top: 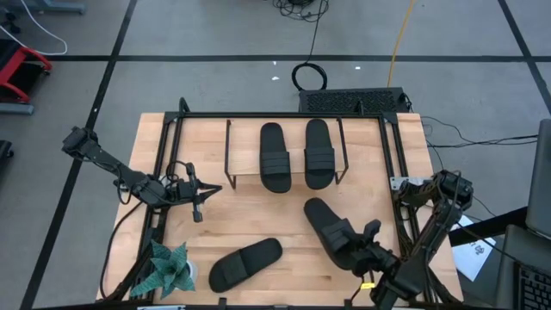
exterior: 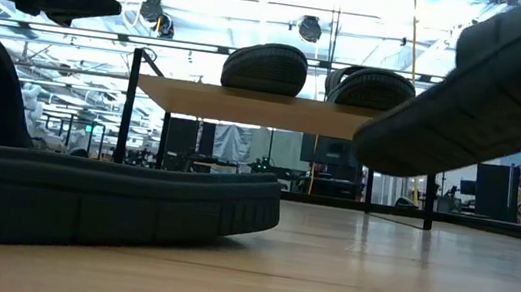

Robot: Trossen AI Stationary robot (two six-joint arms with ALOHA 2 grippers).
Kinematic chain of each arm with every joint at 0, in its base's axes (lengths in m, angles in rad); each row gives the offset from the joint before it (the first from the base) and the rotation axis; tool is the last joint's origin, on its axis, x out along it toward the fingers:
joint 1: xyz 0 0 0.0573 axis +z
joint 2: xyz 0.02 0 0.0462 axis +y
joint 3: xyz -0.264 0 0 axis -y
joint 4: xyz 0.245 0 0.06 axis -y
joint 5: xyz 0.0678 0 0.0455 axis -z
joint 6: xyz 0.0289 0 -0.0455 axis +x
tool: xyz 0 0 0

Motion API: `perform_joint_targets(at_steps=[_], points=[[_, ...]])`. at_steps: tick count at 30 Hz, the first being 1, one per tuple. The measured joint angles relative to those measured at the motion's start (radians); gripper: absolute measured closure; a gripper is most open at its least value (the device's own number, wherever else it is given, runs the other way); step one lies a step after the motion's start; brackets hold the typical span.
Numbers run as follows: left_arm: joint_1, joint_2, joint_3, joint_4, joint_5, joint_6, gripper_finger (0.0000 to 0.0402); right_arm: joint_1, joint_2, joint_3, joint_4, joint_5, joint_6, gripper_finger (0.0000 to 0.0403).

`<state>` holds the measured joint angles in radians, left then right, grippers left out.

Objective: Pick and place slides into the shelf
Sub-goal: Put the right black slide under the shelf

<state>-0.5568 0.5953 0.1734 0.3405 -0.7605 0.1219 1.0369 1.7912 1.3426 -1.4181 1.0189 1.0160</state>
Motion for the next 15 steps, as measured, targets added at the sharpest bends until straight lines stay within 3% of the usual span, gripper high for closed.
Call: perform_joint_targets(at_steps=[15], points=[[0.000, 0.000, 0.000, 0.000, 0.000, -0.001, 0.0378, -0.087, 0.000, 0.000, -0.015, 0.005, 0.054, 0.0401]])
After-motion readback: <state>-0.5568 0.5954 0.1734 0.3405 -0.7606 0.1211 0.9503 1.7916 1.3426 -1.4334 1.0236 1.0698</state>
